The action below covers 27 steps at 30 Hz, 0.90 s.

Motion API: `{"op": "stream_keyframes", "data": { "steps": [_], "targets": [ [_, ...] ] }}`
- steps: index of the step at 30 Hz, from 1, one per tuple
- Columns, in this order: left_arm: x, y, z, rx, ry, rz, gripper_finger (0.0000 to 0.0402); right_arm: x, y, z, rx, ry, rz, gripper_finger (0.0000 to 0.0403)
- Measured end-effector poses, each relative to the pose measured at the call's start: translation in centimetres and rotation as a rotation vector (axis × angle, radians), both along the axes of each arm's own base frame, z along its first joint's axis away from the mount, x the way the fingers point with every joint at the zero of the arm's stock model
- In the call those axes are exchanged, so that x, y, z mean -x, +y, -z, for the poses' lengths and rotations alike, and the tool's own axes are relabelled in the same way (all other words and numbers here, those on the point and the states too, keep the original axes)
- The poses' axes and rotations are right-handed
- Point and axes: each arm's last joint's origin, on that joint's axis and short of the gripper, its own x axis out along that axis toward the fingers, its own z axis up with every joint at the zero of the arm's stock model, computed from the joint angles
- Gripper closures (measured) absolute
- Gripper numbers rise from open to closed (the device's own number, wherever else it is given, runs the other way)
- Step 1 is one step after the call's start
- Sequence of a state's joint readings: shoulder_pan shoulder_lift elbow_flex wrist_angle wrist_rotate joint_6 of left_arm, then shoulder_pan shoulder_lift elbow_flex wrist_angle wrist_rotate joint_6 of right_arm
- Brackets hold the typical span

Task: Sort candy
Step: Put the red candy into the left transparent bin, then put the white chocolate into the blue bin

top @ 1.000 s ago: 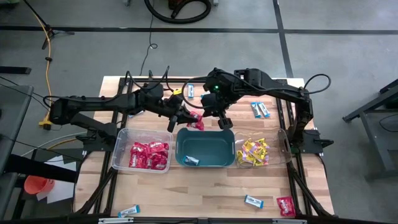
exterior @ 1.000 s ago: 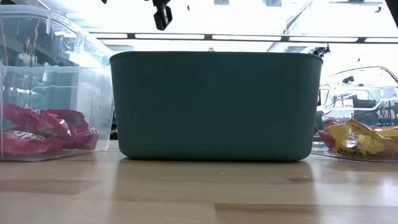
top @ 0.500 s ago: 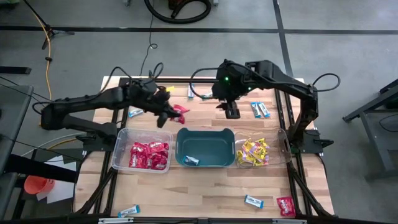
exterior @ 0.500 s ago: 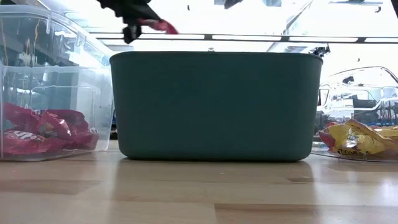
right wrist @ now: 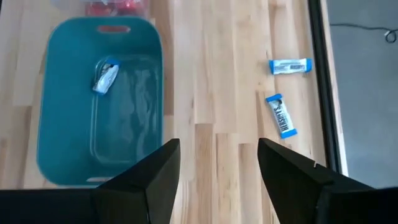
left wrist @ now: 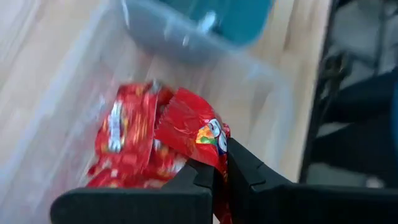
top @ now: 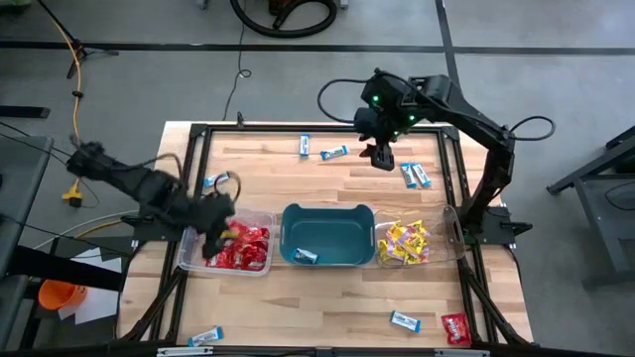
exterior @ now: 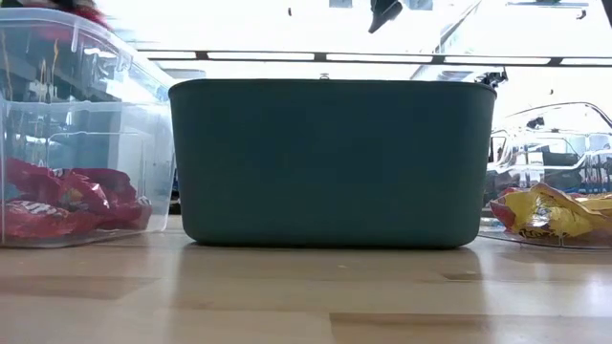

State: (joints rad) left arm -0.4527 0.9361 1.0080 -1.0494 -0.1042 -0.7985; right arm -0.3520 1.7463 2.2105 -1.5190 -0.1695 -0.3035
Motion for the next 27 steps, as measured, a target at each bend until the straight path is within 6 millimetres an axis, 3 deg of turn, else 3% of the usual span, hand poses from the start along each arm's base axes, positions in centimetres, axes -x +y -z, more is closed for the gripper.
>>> {"op": "stream_keyframes", "data": {
  "steps": [6, 12, 20, 27],
  "targets": [
    [-0.1, -3.2, 2.0, -0.130, 0.124, 0.057, 0.0400, 0.1, -0.7, 0.1, -0.006, -0.012, 0.033, 0.0192],
    [-1.6, -4.5, 3.7, -0.191, 0.201, 0.069, 0.0374, 0.6, -0.4, 3.0, -0.033, 0.059, 0.042, 0.0192],
    [-3.1, -2.4, 3.8, -0.146, 0.245, 0.094, 0.0314, 5.1, 1.5, 6.6, -0.093, -0.012, 0.177, 0.0192],
    [-4.4, 1.3, 2.5, -0.076, 0.218, 0.061, 0.0251, 9.1, 4.4, 6.2, -0.153, -0.159, 0.233, 0.0192]
  ]
}}
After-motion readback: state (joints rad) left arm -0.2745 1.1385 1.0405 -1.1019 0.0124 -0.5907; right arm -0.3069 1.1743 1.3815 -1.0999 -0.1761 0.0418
